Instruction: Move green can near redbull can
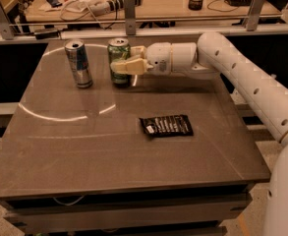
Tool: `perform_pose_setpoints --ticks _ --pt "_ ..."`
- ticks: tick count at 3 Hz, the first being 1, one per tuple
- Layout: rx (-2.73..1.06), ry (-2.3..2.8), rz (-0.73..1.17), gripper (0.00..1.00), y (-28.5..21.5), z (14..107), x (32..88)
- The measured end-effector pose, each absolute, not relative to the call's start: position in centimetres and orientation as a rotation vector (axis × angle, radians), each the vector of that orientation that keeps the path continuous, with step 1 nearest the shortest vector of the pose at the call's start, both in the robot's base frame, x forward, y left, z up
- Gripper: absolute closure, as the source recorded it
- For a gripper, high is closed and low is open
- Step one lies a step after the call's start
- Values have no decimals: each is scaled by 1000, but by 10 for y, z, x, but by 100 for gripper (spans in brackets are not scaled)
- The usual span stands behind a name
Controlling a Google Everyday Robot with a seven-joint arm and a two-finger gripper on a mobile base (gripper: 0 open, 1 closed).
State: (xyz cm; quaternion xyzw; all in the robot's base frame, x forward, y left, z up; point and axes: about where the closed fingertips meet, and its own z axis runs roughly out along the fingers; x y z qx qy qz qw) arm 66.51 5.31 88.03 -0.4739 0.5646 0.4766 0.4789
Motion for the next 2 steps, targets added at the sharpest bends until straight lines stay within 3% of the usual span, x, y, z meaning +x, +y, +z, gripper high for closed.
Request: perform_pose_setpoints --ticks 2 --pt "-1209 1339 1159 100 79 877 664"
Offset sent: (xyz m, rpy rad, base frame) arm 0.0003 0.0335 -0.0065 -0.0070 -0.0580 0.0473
